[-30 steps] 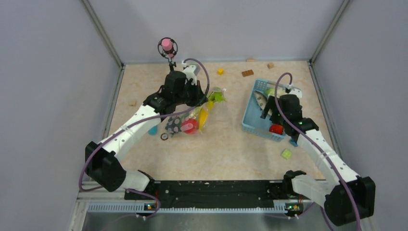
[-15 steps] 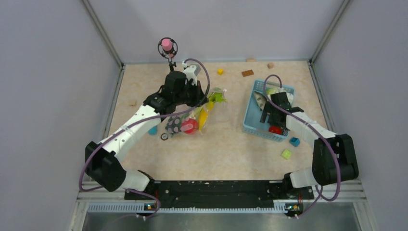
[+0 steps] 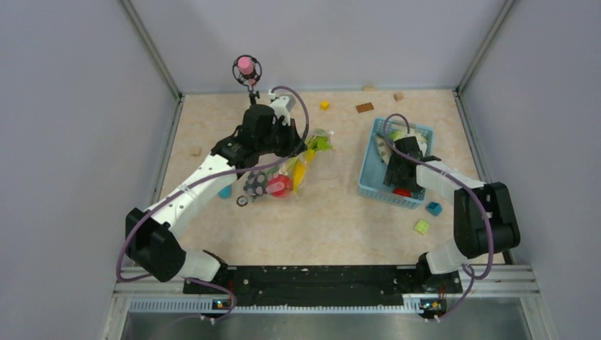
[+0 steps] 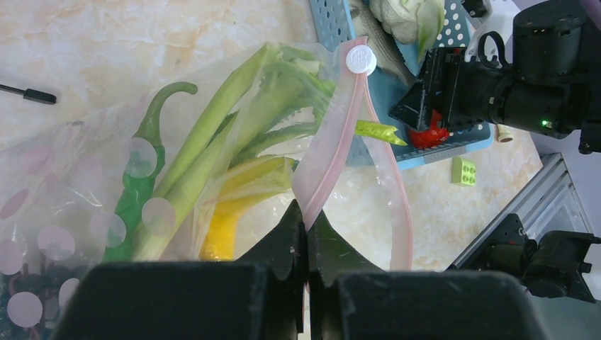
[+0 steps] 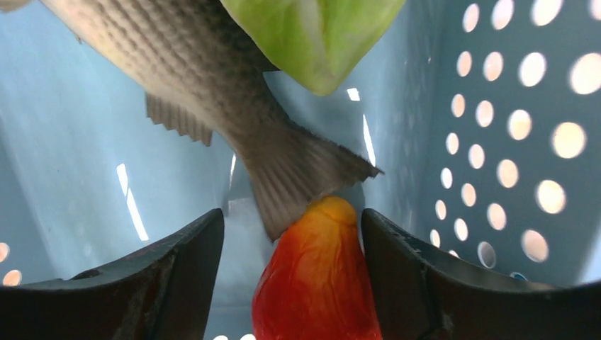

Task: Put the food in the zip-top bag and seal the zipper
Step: Pick up the fake vegetable from the bin.

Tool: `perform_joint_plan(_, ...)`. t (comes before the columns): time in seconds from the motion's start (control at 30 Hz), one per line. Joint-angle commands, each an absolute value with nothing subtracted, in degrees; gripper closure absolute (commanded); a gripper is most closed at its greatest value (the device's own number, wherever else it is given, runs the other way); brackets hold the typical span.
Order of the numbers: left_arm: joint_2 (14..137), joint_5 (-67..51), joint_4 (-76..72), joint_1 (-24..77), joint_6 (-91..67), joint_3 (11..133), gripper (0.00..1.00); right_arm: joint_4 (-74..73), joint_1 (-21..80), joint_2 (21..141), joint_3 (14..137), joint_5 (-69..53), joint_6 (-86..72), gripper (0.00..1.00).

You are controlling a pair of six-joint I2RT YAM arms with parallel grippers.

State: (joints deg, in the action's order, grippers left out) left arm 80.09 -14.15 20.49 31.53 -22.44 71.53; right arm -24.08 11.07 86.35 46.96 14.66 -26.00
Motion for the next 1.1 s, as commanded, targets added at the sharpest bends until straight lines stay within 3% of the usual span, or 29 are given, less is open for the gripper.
perform_joint_plan(0.0,79.41,-14.81,17.49,31.38,-22.85,71.38,1.0,-22.76,10.69,87.12,47.82,12.82,-26.05,0.35)
perform_joint_plan(0.17,78.8,-14.77,17.63,31.42,-22.94,71.27,1.0,-22.72,10.72,84.02,47.9,12.42,-25.96,0.62)
perform_joint_plan(0.3,78.41,-14.85,17.58,31.42,-23.05,71.13,1.0,-22.71,10.64,78.16,47.35,12.52,-26.11,0.74)
perform_joint_plan(0.8,78.34,-16.01,17.07,31.45,-23.62,70.75,1.0,-21.65,10.65,60.88,48.94,6.81,-25.58,0.77)
perform_joint_plan(1.07,78.66,-16.55,16.88,31.4,-24.08,71.0,1.0,-6.78,10.7,56.53,47.58,-12.79,-29.03,0.78)
